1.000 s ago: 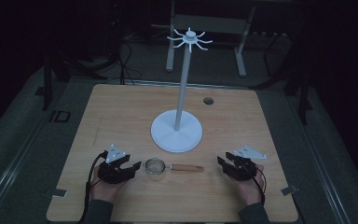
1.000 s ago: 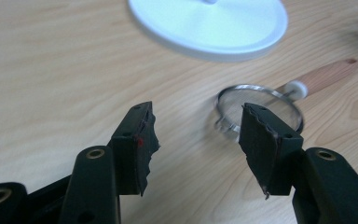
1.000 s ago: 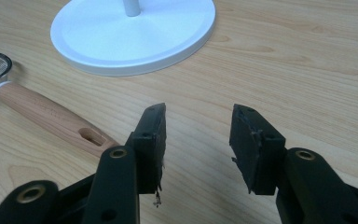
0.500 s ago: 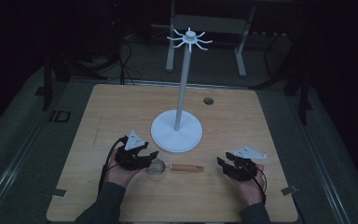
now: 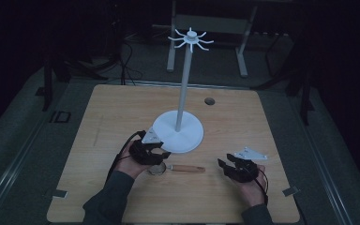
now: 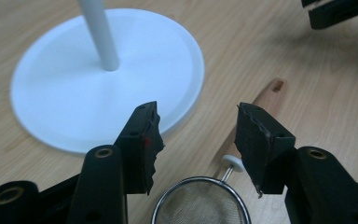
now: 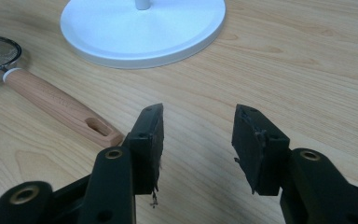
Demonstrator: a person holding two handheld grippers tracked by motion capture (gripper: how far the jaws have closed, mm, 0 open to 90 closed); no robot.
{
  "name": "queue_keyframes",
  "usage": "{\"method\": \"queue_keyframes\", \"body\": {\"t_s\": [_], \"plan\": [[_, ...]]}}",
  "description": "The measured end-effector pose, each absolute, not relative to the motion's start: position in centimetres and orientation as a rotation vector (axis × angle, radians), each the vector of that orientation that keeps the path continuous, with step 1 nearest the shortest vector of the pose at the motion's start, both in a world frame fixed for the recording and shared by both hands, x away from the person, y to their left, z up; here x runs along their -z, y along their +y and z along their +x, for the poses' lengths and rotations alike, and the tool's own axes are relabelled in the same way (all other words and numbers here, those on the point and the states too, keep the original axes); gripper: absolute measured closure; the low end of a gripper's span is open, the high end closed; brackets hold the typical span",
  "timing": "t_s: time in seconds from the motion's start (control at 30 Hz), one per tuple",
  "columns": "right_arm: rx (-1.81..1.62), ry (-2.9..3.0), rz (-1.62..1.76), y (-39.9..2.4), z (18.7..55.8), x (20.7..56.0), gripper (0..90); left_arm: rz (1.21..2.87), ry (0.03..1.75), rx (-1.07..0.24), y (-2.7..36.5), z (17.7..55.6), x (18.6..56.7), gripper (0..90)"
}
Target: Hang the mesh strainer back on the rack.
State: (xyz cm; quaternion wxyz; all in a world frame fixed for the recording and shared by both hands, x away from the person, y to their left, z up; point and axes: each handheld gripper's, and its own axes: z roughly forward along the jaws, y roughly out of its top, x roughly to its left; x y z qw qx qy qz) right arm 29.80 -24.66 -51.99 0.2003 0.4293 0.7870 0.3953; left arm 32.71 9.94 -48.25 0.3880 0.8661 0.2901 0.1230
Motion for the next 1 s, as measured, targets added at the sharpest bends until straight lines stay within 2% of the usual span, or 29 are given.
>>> {"method": "queue_keyframes", "body": {"t_s": [0.33,1.0], "plan": [[-1.107,2.203,1.195,-24.7,29.8,51.9,52.9,2.311,0.672,-0.252,7.6,33.1,49.1,54.6],[-1.114,2.202,1.205,-24.9,29.8,52.0,51.8,2.536,0.554,-0.174,3.0,33.2,52.3,56.4]]}}
